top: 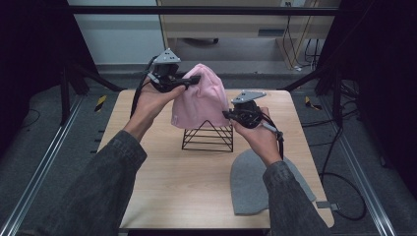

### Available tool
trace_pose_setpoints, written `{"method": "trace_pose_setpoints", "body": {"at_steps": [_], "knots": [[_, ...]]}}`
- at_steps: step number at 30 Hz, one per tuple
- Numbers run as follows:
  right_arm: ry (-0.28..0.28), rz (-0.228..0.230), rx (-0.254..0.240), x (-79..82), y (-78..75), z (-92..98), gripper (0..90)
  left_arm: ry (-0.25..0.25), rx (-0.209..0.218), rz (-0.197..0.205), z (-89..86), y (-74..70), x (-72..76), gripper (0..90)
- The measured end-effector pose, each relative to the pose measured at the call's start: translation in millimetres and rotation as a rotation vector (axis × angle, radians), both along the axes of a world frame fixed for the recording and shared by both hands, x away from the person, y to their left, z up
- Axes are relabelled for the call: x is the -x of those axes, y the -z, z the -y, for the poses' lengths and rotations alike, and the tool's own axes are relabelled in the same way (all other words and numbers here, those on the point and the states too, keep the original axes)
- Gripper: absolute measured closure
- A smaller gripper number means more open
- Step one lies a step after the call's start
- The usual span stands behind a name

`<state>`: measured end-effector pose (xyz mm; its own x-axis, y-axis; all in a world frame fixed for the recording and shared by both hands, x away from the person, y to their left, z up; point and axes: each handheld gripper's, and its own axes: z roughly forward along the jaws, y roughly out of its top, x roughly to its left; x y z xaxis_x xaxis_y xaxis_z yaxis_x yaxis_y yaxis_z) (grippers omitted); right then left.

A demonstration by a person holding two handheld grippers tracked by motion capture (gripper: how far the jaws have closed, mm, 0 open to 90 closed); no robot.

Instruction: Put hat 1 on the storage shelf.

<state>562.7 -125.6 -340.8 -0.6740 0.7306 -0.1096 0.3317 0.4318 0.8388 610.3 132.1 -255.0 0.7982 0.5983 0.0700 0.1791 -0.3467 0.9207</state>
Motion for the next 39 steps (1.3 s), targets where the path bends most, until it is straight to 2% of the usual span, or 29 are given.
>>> {"method": "trace_pose_setpoints", "body": {"at_steps": [15, 39], "knots": [[0.030, -0.031, 0.016, 0.1, 15.9, 9.9, 83.7, 0.018, -0.059, 0.005, 12.3, 12.0, 4.6, 71.6], [0.023, -0.078, 0.053, 0.2, 35.0, 13.3, 83.7, 0.032, -0.086, -0.029, 6.9, 37.4, 8.7, 71.8]]}}
